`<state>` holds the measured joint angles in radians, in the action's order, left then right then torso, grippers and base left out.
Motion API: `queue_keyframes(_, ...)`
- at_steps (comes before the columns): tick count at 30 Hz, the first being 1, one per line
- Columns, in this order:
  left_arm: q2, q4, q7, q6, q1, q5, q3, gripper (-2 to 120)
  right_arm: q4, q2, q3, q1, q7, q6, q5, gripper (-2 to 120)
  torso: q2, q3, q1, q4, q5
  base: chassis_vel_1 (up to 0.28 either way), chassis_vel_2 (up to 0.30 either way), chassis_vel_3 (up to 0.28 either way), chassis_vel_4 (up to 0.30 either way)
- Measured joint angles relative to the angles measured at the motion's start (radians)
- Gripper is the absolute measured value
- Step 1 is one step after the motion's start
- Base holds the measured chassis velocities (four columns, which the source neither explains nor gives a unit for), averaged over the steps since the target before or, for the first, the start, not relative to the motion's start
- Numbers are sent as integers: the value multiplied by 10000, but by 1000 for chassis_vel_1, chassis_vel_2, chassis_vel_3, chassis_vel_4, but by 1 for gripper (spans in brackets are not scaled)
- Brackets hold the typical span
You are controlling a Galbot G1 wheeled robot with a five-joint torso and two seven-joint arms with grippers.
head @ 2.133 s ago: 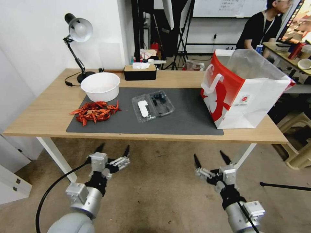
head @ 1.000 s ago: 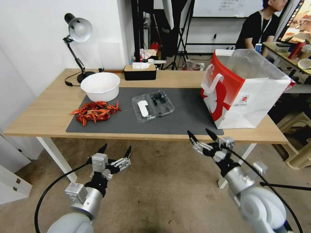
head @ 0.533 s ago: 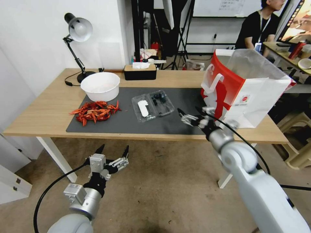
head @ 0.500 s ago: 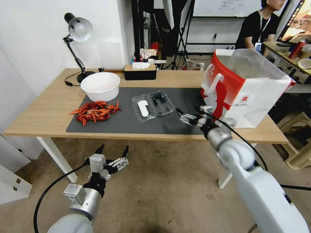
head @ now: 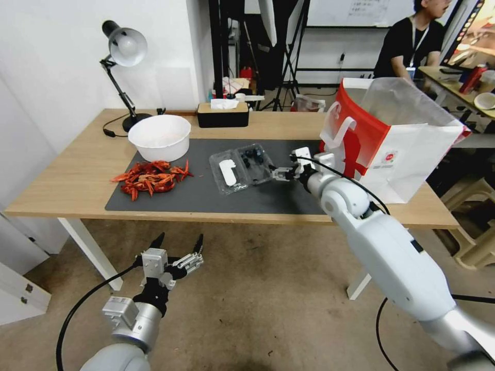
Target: Close the takeout container lid, then place the container into the takeout bag.
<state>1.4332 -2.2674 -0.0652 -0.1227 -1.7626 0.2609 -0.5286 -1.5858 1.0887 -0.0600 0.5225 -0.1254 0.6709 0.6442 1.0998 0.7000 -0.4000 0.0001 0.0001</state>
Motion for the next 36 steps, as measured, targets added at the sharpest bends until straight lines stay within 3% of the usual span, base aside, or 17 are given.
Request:
queue_keyframes(9,4,46,21,44,7,-7,-7,100,963,172,-1028,-1448,137,610,12,100,1,-1,0,0,-2,0,0,0,0)
queue_keyframes(19,-35,103,61,85,30,21,-9,100,1850,232,-1621,-2271,491,667,42,100,1,-1,0,-3,-1,0,0,0,0)
queue_keyframes(36,-38,97,68,32,49,44,23,100,1809,-52,-2061,-2281,713,651,115,100,1,-1,0,-1,0,0,0,0,0)
